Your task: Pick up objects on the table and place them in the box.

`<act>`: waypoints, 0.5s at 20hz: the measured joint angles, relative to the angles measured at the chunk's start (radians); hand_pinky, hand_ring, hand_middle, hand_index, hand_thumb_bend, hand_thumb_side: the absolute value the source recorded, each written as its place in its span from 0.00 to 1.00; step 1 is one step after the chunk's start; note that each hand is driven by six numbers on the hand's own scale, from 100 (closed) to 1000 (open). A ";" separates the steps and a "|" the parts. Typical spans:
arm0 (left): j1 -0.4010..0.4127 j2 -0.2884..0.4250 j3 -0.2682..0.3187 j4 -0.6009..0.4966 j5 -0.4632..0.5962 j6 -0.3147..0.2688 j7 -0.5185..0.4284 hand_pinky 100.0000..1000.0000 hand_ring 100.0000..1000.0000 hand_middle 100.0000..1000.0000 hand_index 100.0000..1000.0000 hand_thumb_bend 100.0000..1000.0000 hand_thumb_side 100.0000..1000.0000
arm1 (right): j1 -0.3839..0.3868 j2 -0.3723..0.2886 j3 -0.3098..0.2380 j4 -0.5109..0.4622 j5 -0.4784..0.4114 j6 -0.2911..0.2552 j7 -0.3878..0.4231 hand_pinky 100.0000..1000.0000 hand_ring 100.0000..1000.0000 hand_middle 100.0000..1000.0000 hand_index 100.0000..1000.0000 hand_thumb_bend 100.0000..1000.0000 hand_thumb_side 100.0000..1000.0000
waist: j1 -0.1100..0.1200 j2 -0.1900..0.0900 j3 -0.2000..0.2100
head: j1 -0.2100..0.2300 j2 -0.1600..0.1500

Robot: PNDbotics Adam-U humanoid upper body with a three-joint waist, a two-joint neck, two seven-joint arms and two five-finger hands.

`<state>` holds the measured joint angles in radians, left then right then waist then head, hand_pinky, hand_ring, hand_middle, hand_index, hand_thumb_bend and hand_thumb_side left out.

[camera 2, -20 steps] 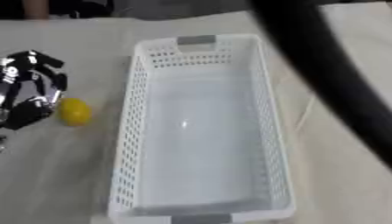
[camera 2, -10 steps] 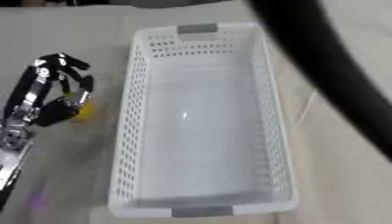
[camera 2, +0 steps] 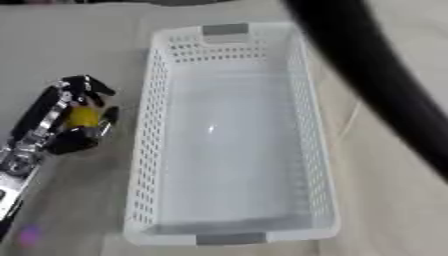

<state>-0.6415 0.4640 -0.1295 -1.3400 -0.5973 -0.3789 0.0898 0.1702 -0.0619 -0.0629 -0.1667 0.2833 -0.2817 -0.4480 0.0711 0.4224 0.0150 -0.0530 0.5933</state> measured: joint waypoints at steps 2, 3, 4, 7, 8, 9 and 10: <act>-0.001 0.013 -0.010 0.004 -0.013 -0.014 -0.006 0.23 0.49 0.57 0.68 0.03 0.54 | 0.000 0.000 0.000 -0.003 0.001 0.000 0.000 0.41 0.54 0.64 0.69 0.00 0.86 | 0.000 0.000 0.000 | 0.000 0.000; -0.001 0.020 -0.014 0.006 -0.018 -0.021 -0.007 0.24 0.50 0.57 0.68 0.03 0.54 | 0.000 0.000 -0.001 -0.005 0.003 0.000 0.000 0.41 0.54 0.64 0.69 0.00 0.86 | 0.000 0.000 -0.001 | 0.000 0.001; -0.001 0.027 -0.018 0.006 -0.021 -0.027 -0.010 0.25 0.50 0.57 0.69 0.04 0.54 | 0.000 0.000 -0.001 -0.008 0.005 0.000 0.000 0.41 0.54 0.64 0.69 0.00 0.86 | 0.000 0.000 -0.001 | 0.000 0.001; 0.000 0.048 -0.030 0.006 -0.043 -0.044 -0.016 0.26 0.51 0.58 0.69 0.07 0.48 | 0.000 0.000 -0.006 -0.015 0.009 0.001 0.001 0.41 0.54 0.64 0.69 0.00 0.86 | 0.000 0.000 -0.001 | 0.000 0.007; 0.000 0.055 -0.033 0.006 -0.053 -0.050 -0.018 0.24 0.50 0.58 0.70 0.02 0.22 | 0.000 0.000 -0.006 -0.017 0.011 0.001 0.001 0.41 0.54 0.64 0.69 0.00 0.86 | 0.000 0.000 -0.001 | 0.000 0.008; 0.000 0.061 -0.036 0.006 -0.063 -0.054 -0.020 0.20 0.49 0.58 0.70 0.00 0.00 | 0.000 0.000 -0.006 -0.019 0.013 0.002 0.003 0.41 0.54 0.64 0.69 0.00 0.86 | 0.000 0.000 -0.001 | 0.000 0.008; 0.001 0.065 -0.038 0.006 -0.076 -0.056 -0.021 0.15 0.48 0.58 0.71 0.00 0.00 | 0.000 0.000 -0.007 -0.021 0.015 0.003 0.003 0.41 0.54 0.64 0.69 0.00 0.86 | 0.000 0.000 -0.001 | 0.000 0.009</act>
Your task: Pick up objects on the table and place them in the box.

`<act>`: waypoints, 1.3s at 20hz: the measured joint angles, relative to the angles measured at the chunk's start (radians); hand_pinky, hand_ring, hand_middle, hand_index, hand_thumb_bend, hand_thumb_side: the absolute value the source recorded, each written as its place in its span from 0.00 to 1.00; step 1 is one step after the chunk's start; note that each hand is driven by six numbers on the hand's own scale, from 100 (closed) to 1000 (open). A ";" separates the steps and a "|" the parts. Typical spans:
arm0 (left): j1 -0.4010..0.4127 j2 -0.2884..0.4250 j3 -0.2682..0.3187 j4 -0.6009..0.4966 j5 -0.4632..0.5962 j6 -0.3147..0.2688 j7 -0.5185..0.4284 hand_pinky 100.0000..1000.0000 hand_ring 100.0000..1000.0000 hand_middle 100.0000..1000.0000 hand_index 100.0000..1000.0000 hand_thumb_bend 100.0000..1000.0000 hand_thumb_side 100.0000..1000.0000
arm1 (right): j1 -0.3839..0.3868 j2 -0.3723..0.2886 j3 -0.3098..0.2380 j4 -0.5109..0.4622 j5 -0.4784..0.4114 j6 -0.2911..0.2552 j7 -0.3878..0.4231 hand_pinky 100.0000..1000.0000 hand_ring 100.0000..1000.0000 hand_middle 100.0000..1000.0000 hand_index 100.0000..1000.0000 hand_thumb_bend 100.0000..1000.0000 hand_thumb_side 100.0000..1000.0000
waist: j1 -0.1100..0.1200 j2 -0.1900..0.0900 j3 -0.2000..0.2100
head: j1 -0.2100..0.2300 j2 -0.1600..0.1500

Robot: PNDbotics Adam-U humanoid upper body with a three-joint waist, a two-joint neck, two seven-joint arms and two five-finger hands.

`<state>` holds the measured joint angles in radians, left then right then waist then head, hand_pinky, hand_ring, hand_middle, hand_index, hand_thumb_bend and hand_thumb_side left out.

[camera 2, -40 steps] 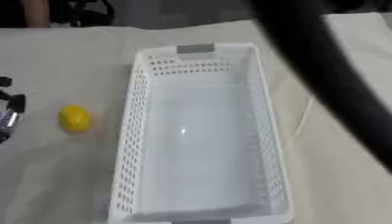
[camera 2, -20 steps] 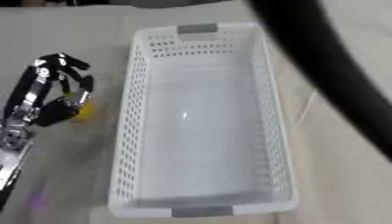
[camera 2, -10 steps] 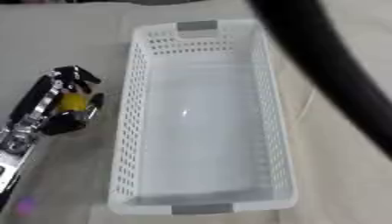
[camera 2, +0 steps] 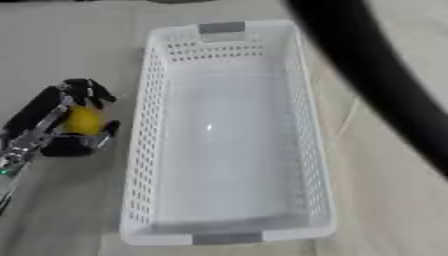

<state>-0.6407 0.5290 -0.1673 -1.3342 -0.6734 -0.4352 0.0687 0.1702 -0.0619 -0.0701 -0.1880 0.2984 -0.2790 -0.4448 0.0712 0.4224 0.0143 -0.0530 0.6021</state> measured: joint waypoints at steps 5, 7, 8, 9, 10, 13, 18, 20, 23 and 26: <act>0.005 0.008 0.000 -0.018 -0.071 0.006 0.007 0.00 0.40 0.55 0.72 0.00 0.00 | 0.000 0.006 -0.005 -0.007 0.003 0.003 0.003 0.41 0.54 0.64 0.69 0.00 0.86 | 0.000 0.000 0.000 | 0.000 0.001; 0.005 0.008 0.001 -0.026 -0.092 0.010 0.013 0.00 0.28 0.48 0.65 0.00 0.00 | 0.000 0.007 -0.005 -0.009 0.007 0.005 0.005 0.41 0.54 0.64 0.69 0.00 0.86 | 0.000 0.000 0.000 | 0.000 0.006; 0.006 0.008 0.002 -0.028 -0.100 0.011 0.016 0.00 0.27 0.47 0.63 0.00 0.00 | 0.000 0.007 -0.006 -0.012 0.009 0.006 0.006 0.41 0.54 0.64 0.69 0.00 0.86 | 0.000 0.000 -0.001 | 0.000 0.008; 0.007 0.008 0.003 -0.030 -0.103 0.012 0.019 0.00 0.16 0.36 0.49 0.00 0.09 | 0.000 0.007 -0.006 -0.013 0.010 0.006 0.007 0.41 0.54 0.64 0.69 0.00 0.86 | 0.000 0.000 -0.001 | 0.000 0.009; 0.007 0.008 0.006 -0.030 -0.105 0.010 0.022 0.00 0.12 0.29 0.40 0.00 0.12 | 0.000 0.007 -0.008 -0.016 0.011 0.006 0.007 0.41 0.54 0.64 0.69 0.00 0.86 | 0.000 0.000 -0.002 | 0.000 0.009; 0.008 0.008 0.007 -0.026 -0.099 0.000 0.030 0.00 0.00 0.00 0.08 0.00 0.02 | 0.001 0.007 -0.011 -0.024 0.015 0.009 0.011 0.41 0.54 0.64 0.69 0.00 0.86 | 0.000 0.000 -0.004 | 0.000 0.009; 0.008 0.008 0.008 -0.014 -0.034 -0.027 -0.002 0.00 0.00 0.00 0.03 0.05 0.00 | 0.001 0.007 -0.013 -0.031 0.020 0.011 0.012 0.41 0.53 0.64 0.69 0.00 0.86 | 0.000 -0.001 -0.006 | 0.000 0.009; 0.008 0.008 0.013 -0.014 -0.020 -0.033 -0.023 0.00 0.00 0.00 0.02 0.09 0.00 | 0.001 0.007 -0.017 -0.031 0.020 0.012 0.014 0.41 0.53 0.64 0.69 0.00 0.86 | 0.000 -0.001 -0.006 | 0.000 0.010; 0.008 0.008 0.022 -0.018 -0.010 -0.034 -0.042 0.00 0.00 0.00 0.02 0.15 0.00 | 0.001 0.007 -0.017 -0.031 0.022 0.014 0.015 0.41 0.53 0.64 0.69 0.00 0.86 | 0.000 -0.001 -0.006 | 0.000 0.014; 0.008 0.008 0.032 -0.024 -0.011 -0.034 -0.048 0.00 0.00 0.00 0.02 0.16 0.00 | 0.001 0.007 -0.017 -0.031 0.024 0.014 0.015 0.41 0.53 0.64 0.69 0.00 0.86 | 0.000 -0.001 -0.007 | 0.001 0.017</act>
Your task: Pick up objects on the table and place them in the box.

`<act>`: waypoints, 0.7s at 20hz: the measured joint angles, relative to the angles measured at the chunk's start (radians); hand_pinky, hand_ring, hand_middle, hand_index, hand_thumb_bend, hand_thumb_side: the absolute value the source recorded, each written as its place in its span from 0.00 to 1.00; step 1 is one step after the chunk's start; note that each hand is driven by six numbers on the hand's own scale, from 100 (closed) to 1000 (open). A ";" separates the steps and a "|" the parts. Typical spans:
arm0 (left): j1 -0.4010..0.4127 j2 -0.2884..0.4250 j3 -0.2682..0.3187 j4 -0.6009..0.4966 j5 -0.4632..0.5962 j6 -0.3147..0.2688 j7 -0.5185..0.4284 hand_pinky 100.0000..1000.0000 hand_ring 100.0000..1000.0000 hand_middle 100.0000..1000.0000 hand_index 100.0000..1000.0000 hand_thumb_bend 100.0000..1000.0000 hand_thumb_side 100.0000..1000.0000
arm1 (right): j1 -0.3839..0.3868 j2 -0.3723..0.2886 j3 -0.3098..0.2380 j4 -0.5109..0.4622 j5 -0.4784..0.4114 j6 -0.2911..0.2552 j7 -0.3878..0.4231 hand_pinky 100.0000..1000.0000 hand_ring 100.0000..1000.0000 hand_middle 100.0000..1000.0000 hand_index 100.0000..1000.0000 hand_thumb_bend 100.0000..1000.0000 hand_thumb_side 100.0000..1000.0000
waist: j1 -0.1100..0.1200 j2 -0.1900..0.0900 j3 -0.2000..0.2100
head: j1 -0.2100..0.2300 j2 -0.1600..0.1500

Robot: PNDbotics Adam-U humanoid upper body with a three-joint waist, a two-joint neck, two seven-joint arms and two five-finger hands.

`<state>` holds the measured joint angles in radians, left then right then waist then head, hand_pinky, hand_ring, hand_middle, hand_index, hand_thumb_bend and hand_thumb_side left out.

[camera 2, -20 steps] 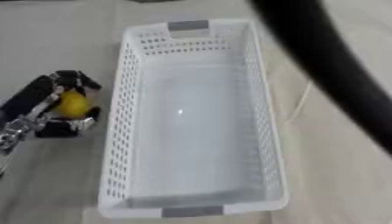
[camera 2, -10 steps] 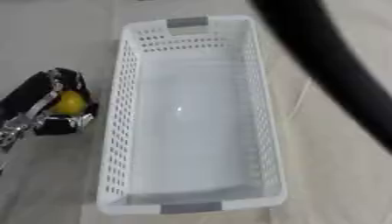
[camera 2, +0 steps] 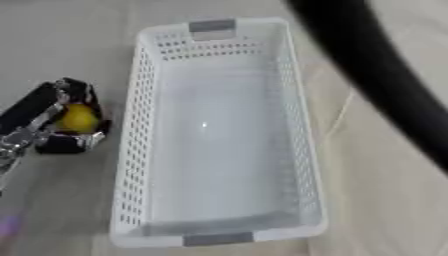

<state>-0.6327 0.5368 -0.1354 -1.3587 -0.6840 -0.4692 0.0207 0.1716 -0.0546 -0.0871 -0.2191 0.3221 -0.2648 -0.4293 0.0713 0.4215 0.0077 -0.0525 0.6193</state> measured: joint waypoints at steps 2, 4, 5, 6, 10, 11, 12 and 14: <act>0.000 0.003 0.008 -0.007 -0.005 0.001 -0.001 0.00 0.00 0.00 0.02 0.21 0.00 | 0.000 0.000 0.000 0.000 0.002 0.000 0.000 0.41 0.53 0.64 0.69 0.00 0.86 | 0.000 0.000 0.000 | 0.000 0.000; -0.002 0.009 0.021 -0.019 -0.025 0.003 0.000 0.00 0.00 0.00 0.03 0.32 0.00 | 0.000 0.000 0.000 0.000 0.003 0.000 0.000 0.41 0.53 0.64 0.69 0.00 0.85 | 0.000 0.000 0.000 | 0.000 0.000; -0.006 0.012 0.028 -0.028 -0.041 0.006 0.002 0.00 0.00 0.00 0.03 0.38 0.00 | 0.000 0.000 0.000 0.000 0.003 0.000 0.000 0.41 0.53 0.64 0.69 0.00 0.86 | 0.000 0.000 0.000 | 0.000 0.000; -0.011 0.017 0.036 -0.039 -0.060 0.009 0.003 0.00 0.00 0.00 0.03 0.36 0.00 | 0.000 0.000 0.000 0.000 0.003 0.000 0.000 0.41 0.53 0.64 0.69 0.00 0.86 | 0.000 0.000 0.001 | 0.000 0.001; -0.052 0.050 0.055 -0.096 -0.155 0.018 0.001 0.00 0.00 0.00 0.04 0.51 0.00 | 0.005 0.000 0.000 0.000 0.003 0.000 0.000 0.41 0.53 0.64 0.69 0.00 0.85 | 0.002 -0.002 0.004 | 0.000 0.003; -0.062 0.060 0.055 -0.110 -0.173 0.019 -0.001 0.00 0.00 0.00 0.04 0.53 0.00 | 0.005 0.000 0.000 0.000 0.003 0.000 0.000 0.41 0.53 0.64 0.69 0.00 0.85 | 0.004 -0.002 0.004 | 0.000 0.008; -0.069 0.070 0.053 -0.119 -0.187 0.018 -0.005 0.00 0.00 0.00 0.04 0.55 0.00 | 0.005 0.000 0.000 0.000 0.003 0.000 0.000 0.41 0.53 0.64 0.69 0.00 0.85 | 0.007 -0.002 0.004 | 0.000 0.009; -0.090 0.097 0.038 -0.129 -0.211 0.007 -0.017 0.00 0.00 0.00 0.04 0.59 0.00 | 0.005 -0.001 0.000 0.000 0.003 0.001 0.000 0.41 0.53 0.64 0.69 0.00 0.85 | 0.011 -0.004 0.007 | 0.000 0.010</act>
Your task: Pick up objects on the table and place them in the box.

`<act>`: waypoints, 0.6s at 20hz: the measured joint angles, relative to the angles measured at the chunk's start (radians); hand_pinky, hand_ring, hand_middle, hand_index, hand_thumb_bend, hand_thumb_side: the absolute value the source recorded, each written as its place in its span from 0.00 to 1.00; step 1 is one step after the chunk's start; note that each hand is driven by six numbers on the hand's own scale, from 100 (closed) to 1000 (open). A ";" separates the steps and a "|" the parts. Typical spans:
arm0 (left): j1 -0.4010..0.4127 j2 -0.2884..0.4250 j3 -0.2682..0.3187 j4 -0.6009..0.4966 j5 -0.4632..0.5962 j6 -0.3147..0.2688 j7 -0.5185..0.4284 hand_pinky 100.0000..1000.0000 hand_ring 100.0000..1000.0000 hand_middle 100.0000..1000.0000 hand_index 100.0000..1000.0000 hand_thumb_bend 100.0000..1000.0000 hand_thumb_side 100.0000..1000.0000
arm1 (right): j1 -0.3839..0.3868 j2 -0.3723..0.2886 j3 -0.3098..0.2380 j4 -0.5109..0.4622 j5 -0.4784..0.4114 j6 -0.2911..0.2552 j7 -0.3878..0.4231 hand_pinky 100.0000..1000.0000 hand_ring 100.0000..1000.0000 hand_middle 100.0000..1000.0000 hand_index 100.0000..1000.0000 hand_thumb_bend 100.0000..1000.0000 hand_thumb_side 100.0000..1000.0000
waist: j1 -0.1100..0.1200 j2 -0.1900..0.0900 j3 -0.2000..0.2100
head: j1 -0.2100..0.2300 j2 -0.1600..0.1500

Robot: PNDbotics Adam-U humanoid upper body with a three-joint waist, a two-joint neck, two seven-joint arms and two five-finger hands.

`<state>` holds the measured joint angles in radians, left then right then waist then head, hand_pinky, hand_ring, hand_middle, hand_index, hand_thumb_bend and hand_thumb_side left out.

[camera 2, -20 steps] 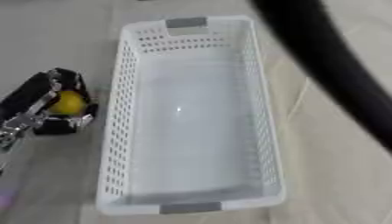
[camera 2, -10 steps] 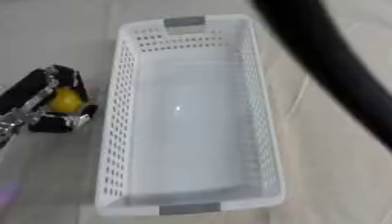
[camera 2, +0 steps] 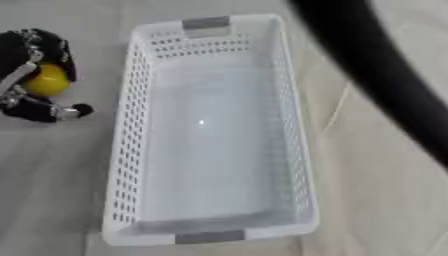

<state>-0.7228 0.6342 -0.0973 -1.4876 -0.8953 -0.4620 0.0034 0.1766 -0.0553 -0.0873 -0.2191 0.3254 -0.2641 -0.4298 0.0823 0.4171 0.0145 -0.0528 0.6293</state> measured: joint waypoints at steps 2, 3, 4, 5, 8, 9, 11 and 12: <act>-0.029 0.021 -0.020 0.000 -0.018 -0.016 -0.016 0.00 0.00 0.00 0.04 0.62 0.00 | 0.000 0.000 0.000 0.000 0.000 0.000 0.000 0.41 0.53 0.64 0.69 0.00 0.85 | 0.003 -0.004 0.000 | 0.000 0.001; -0.044 0.029 -0.030 0.000 -0.025 -0.025 -0.024 0.00 0.00 0.00 0.04 0.63 0.00 | 0.001 0.000 0.000 0.000 0.000 0.000 0.000 0.41 0.53 0.64 0.69 0.00 0.85 | 0.004 -0.004 0.000 | 0.000 0.003; -0.057 0.035 -0.039 0.001 -0.031 -0.033 -0.031 0.00 0.00 0.00 0.05 0.63 0.00 | 0.001 0.000 0.000 0.000 0.000 0.000 -0.001 0.41 0.53 0.64 0.69 0.00 0.85 | 0.004 -0.004 0.000 | 0.000 0.005; -0.072 0.039 -0.047 0.004 -0.037 -0.041 -0.037 0.00 0.00 0.00 0.05 0.64 0.00 | 0.001 0.000 0.000 0.000 0.000 0.001 -0.001 0.41 0.54 0.64 0.69 0.00 0.85 | 0.005 -0.004 0.000 | 0.000 0.008; -0.118 0.040 -0.065 0.010 -0.055 -0.061 -0.048 0.00 0.00 0.00 0.05 0.64 0.00 | 0.002 -0.001 0.000 0.000 0.001 0.002 -0.002 0.41 0.53 0.64 0.69 0.00 0.86 | 0.008 -0.005 0.000 | 0.000 0.009; -0.135 0.036 -0.070 0.012 -0.059 -0.066 -0.051 0.00 0.00 0.00 0.05 0.64 0.00 | 0.004 -0.001 0.000 0.000 0.002 0.003 -0.003 0.41 0.54 0.64 0.69 0.00 0.86 | 0.008 -0.007 0.000 | 0.000 0.009; -0.170 0.013 -0.077 0.012 -0.065 -0.073 -0.055 0.00 0.00 0.00 0.05 0.64 0.00 | 0.006 -0.001 0.000 0.000 0.004 0.004 -0.004 0.41 0.54 0.64 0.69 0.00 0.86 | 0.008 -0.010 -0.001 | 0.000 0.012; -0.185 0.000 -0.079 0.012 -0.067 -0.075 -0.058 0.00 0.00 0.00 0.05 0.64 0.00 | 0.008 -0.001 0.000 0.000 0.005 0.004 -0.004 0.41 0.54 0.64 0.69 0.00 0.86 | 0.009 -0.010 -0.002 | 0.000 0.014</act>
<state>-0.9081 0.6341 -0.1767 -1.4752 -0.9622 -0.5372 -0.0543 0.1842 -0.0563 -0.0872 -0.2190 0.3309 -0.2597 -0.4337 0.0910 0.4074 0.0130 -0.0527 0.6437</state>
